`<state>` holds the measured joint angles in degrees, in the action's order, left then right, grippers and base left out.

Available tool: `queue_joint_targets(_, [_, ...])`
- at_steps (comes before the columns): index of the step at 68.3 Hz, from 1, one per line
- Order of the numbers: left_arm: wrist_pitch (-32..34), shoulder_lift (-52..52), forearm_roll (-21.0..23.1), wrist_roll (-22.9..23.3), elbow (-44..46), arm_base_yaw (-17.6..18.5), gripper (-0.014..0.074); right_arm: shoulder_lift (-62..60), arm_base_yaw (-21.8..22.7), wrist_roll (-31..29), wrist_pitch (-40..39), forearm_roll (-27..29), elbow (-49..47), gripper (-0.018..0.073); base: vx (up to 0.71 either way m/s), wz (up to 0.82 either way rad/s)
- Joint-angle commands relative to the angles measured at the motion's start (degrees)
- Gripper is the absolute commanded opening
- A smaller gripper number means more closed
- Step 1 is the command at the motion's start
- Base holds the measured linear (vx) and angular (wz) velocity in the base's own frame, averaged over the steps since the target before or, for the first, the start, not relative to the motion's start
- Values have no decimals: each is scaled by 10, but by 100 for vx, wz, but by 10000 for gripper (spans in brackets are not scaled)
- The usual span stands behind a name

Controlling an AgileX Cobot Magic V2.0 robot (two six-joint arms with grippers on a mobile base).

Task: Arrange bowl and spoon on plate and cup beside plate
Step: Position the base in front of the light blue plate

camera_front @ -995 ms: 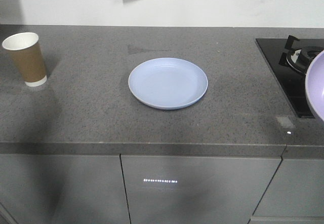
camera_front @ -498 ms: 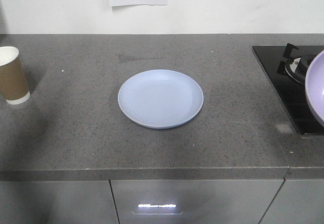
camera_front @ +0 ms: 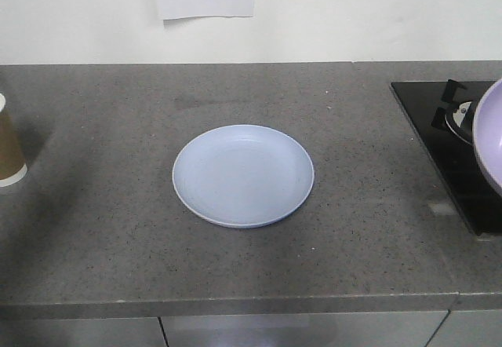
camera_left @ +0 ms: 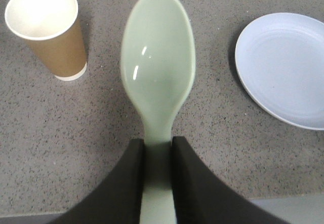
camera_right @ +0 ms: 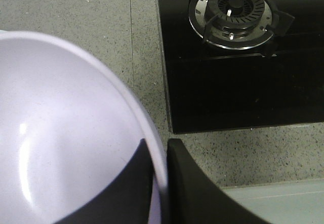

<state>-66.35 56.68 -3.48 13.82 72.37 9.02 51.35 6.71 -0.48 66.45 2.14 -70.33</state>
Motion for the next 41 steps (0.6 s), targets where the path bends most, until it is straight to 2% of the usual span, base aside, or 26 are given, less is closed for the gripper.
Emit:
queue_joint_targets(1, [36, -4, -2, 5, 12, 4, -6, -2, 3, -4, -36, -1, -17, -6, 10, -2])
queue_joint_targets(41, [36, -4, -2, 5, 12, 4, -6, -2, 3, -4, -37, -1, -17, -6, 9, 2])
